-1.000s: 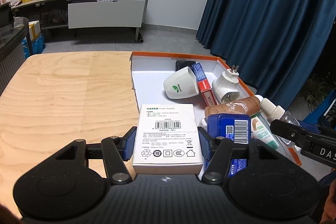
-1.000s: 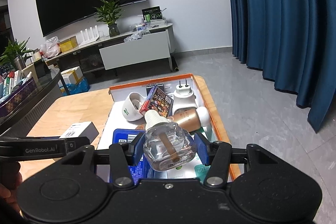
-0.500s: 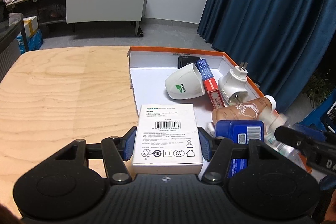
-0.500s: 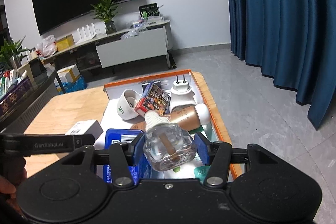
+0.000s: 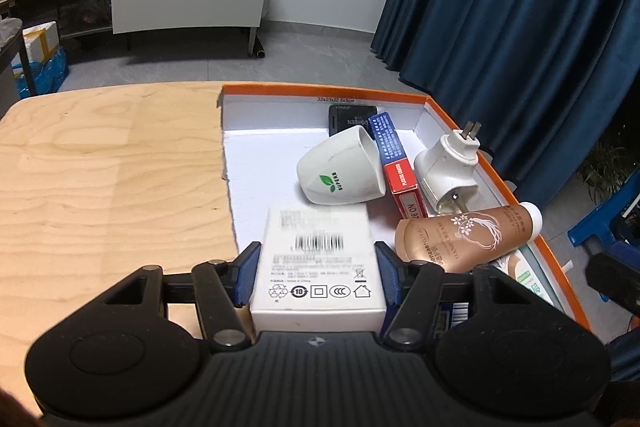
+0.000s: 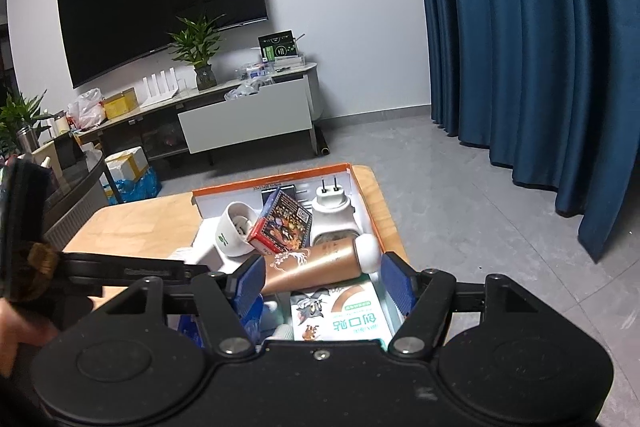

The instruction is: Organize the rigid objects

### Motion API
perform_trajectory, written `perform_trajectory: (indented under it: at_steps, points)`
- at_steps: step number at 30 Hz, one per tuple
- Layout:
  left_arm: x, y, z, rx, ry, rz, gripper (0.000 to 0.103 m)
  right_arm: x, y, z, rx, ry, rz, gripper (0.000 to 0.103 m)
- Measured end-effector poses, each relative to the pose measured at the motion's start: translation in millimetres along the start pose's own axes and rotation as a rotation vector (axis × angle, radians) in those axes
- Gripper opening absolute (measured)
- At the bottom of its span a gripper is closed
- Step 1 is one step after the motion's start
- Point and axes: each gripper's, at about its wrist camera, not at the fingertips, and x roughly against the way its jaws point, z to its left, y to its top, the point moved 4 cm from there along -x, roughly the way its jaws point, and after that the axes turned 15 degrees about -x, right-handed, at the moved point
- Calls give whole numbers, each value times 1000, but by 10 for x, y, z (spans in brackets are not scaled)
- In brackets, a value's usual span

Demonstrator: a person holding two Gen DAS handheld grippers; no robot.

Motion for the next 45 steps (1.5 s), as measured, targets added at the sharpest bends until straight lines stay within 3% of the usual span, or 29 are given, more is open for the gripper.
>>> perform_trajectory:
  at_steps: [1, 2, 6, 15, 20, 23, 25, 32, 45]
  points:
    - [-18, 3, 3, 4, -6, 3, 79, 6, 3, 10, 4, 1, -3, 78]
    - [-20, 2, 6, 6, 0, 5, 82, 19, 7, 21, 9, 3, -5, 78]
    - [60, -3, 36, 11, 20, 5, 84, 74, 24, 46, 18, 6, -13, 79]
    - [702, -18, -1, 51, 132, -13, 103, 243, 13, 157, 62, 33, 20, 89]
    - [1080, -141, -193, 18, 197, -5, 103, 387, -28, 120, 52, 31, 61, 90]
    - [1224, -235, -303, 19, 197, 1, 103, 510, -90, 98, 56, 30, 81, 91]
    - [1285, -316, -387, 29, 182, 4, 103, 582, -131, 91, 67, 21, 98, 98]
    - [1393, -460, -608, 7, 204, -1, 103, 782, -287, 14, 96, -9, 136, 99]
    - [1346, -613, -744, -2, 203, 7, 103, 731, -424, -100, 93, -36, 215, 99]
